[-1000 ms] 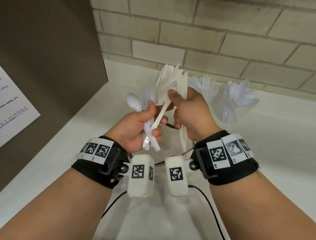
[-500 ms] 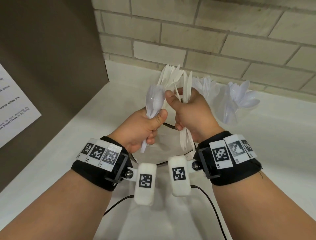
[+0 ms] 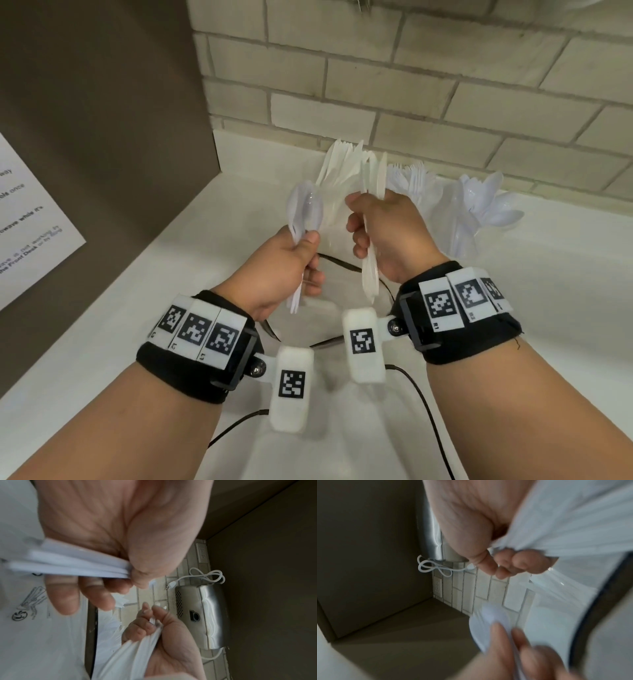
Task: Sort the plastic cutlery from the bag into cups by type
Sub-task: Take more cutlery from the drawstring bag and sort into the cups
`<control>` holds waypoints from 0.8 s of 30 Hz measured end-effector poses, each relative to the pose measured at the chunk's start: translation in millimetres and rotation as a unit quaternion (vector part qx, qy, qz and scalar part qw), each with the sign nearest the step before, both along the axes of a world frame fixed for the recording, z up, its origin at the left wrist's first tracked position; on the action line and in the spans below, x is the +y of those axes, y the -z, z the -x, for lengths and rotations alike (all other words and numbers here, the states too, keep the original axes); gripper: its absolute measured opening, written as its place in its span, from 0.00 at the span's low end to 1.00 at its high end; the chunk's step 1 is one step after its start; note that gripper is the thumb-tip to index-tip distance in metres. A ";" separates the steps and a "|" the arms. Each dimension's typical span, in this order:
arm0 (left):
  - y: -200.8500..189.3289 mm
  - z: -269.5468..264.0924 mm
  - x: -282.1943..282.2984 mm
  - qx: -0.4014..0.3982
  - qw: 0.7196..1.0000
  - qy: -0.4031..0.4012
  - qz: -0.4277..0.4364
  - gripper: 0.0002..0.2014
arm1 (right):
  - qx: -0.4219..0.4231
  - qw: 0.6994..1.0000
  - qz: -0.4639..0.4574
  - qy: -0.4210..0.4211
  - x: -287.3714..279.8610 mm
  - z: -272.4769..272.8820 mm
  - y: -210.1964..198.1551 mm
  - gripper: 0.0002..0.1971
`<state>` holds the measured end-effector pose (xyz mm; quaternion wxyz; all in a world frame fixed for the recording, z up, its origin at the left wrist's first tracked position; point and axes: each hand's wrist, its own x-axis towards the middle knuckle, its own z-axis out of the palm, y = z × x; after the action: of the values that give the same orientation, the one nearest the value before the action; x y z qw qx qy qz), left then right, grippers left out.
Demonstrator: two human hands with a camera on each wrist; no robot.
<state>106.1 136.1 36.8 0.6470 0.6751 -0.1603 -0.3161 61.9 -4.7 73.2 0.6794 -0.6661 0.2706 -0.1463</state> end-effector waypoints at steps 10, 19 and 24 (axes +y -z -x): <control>-3.7 -29.2 18.1 0.010 0.996 -0.090 0.004 0.09 | -0.264 0.951 0.110 0.115 -40.9 -85.8 -41.8 0.09; 3.0 -45.5 23.2 0.020 0.996 -0.081 0.030 0.12 | -0.219 0.968 0.089 0.087 -46.0 -158.4 9.2 0.08; 5.4 -50.2 23.0 0.022 0.995 -0.091 0.029 0.12 | -0.166 0.977 0.101 0.088 -55.1 -165.4 22.8 0.21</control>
<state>156.3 159.1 31.4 0.6960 0.6604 -0.0928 -0.2662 227.2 -59.8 50.4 0.6287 -0.6711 0.1959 -0.3404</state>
